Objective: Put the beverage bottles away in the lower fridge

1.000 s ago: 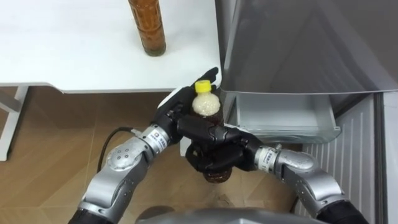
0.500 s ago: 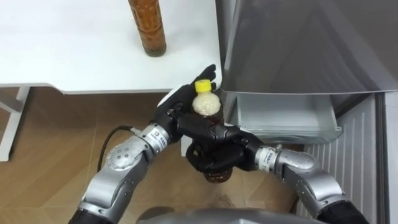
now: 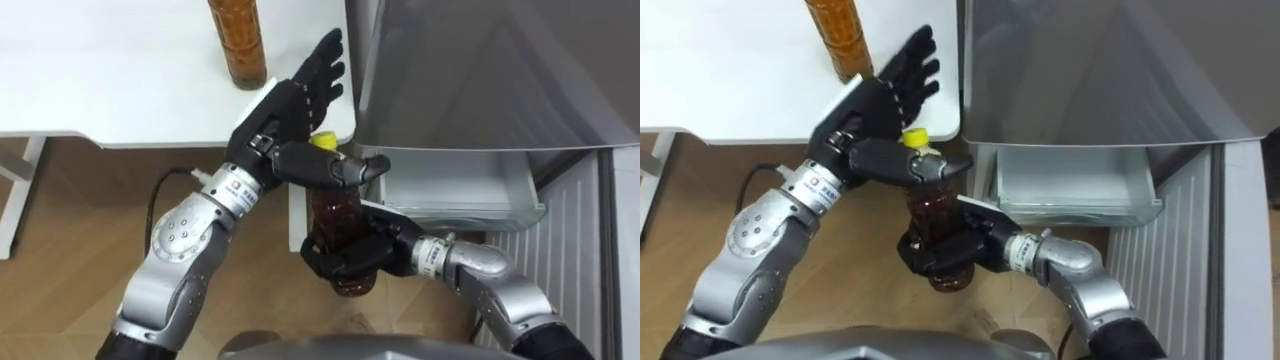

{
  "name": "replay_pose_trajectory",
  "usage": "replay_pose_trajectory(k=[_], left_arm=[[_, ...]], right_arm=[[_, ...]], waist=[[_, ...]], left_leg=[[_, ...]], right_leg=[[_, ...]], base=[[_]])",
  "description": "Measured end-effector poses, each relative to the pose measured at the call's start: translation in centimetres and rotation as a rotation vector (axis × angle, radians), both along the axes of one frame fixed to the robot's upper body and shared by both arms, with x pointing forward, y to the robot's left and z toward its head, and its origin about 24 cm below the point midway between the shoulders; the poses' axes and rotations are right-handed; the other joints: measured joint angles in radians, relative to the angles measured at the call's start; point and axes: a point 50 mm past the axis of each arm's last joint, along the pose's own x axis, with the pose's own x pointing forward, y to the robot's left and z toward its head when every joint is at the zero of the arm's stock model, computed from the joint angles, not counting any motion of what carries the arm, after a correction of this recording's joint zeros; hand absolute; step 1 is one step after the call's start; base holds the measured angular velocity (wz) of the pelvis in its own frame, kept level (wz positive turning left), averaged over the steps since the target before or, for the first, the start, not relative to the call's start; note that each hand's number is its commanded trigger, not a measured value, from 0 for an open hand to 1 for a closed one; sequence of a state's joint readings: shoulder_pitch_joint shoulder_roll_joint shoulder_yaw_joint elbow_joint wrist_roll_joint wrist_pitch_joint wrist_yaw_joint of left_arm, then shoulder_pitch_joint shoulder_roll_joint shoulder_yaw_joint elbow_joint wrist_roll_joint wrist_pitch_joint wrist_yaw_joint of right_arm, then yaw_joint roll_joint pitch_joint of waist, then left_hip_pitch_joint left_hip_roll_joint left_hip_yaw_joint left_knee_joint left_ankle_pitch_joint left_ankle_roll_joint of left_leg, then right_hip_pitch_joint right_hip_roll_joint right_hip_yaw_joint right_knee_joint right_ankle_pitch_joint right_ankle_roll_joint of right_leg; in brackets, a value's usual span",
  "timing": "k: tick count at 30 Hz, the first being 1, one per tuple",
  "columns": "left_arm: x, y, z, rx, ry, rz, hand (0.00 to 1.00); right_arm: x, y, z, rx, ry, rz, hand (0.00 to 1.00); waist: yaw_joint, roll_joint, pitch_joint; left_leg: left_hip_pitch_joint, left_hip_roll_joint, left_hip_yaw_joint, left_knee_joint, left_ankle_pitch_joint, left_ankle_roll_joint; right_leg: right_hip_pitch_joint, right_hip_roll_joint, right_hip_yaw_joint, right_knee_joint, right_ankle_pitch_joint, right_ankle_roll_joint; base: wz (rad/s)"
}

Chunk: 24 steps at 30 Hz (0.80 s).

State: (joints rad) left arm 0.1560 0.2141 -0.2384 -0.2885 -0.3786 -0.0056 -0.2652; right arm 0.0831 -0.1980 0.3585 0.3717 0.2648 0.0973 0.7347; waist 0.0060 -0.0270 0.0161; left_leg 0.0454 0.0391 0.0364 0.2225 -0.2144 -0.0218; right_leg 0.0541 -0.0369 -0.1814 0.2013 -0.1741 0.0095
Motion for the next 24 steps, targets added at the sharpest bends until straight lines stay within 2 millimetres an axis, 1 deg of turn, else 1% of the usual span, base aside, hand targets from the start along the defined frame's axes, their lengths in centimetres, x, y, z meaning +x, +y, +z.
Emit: replay_pose_trajectory(k=[2, 5, 8, 10, 13, 14, 19, 24], left_arm=[[0.4, 0.4, 2.2, -0.015, -0.104, 0.021, 0.0], [0.9, 0.5, 4.2, -0.038, -0.223, 0.038, 0.0], [1.0, 0.5, 4.6, -0.049, -0.251, 0.045, 0.0], [1.0, 0.5, 4.6, -0.052, -0.252, 0.048, 0.0], [1.0, 0.7, 4.8, -0.058, -0.257, 0.076, 0.0], [1.0, 0.9, 5.2, -0.061, -0.271, 0.098, 0.0], [1.0, 2.7, 6.6, -0.084, -0.346, 0.238, 0.0], [0.6, 4.2, 7.6, -0.09, -0.395, 0.338, 0.0]], right_arm=[[-0.3, -0.2, -0.2, -0.015, 0.005, 0.004, 1.0], [-0.5, -0.6, -0.3, -0.04, 0.002, 0.016, 1.0], [-0.7, -0.9, -0.4, -0.043, 0.005, 0.029, 1.0], [-0.8, -1.2, -0.4, -0.051, 0.008, 0.03, 1.0], [-1.1, -1.7, -0.6, -0.053, 0.018, 0.004, 1.0], [-1.1, -1.9, -0.6, -0.056, 0.02, -0.004, 1.0], [-1.6, -2.3, -0.8, -0.064, 0.033, -0.019, 1.0], [-3.1, -3.3, -1.4, -0.072, 0.071, -0.074, 1.0]], waist=[[0.004, 0.004, 0.0029], [0.005, 0.014, 0.0055], [0.006, 0.026, 0.007], [0.009, 0.031, 0.0058], [0.025, 0.035, 0.0034], [0.031, 0.035, 0.0033], [0.037, 0.035, 0.0026], [0.067, 0.034, -0.0017]], left_leg=[[-0.001, 0.0, 0.0, 0.0, 0.0, 0.0], [0.002, 0.0, 0.001, 0.0, 0.0, 0.0], [0.004, 0.0, 0.003, 0.0, 0.0, 0.0], [0.004, 0.0, 0.004, -0.001, 0.0, 0.0], [0.004, 0.001, 0.003, -0.001, 0.0, 0.0], [0.004, 0.0, 0.003, 0.0, 0.0, 0.0], [0.032, 0.0, 0.004, -0.005, 0.0, 0.0], [0.053, 0.0, 0.003, -0.018, 0.0, 0.0]], right_leg=[[-0.002, 0.0, 0.0, 0.0, 0.0, 0.0], [0.0, -0.001, 0.0, 0.002, 0.0, 0.0], [0.0, -0.001, 0.0, 0.002, 0.0, 0.0], [-0.002, -0.001, 0.001, 0.003, 0.0, 0.0], [-0.002, 0.0, 0.003, 0.003, 0.0, 0.0], [-0.002, 0.0, 0.004, 0.004, 0.0, 0.0], [0.028, 0.0, 0.007, -0.002, -0.001, 0.001], [0.049, 0.002, 0.004, -0.016, -0.001, 0.001]], base=[[0.0], [0.0], [-0.02], [0.0], [0.0], [0.0], [0.0], [0.0]])
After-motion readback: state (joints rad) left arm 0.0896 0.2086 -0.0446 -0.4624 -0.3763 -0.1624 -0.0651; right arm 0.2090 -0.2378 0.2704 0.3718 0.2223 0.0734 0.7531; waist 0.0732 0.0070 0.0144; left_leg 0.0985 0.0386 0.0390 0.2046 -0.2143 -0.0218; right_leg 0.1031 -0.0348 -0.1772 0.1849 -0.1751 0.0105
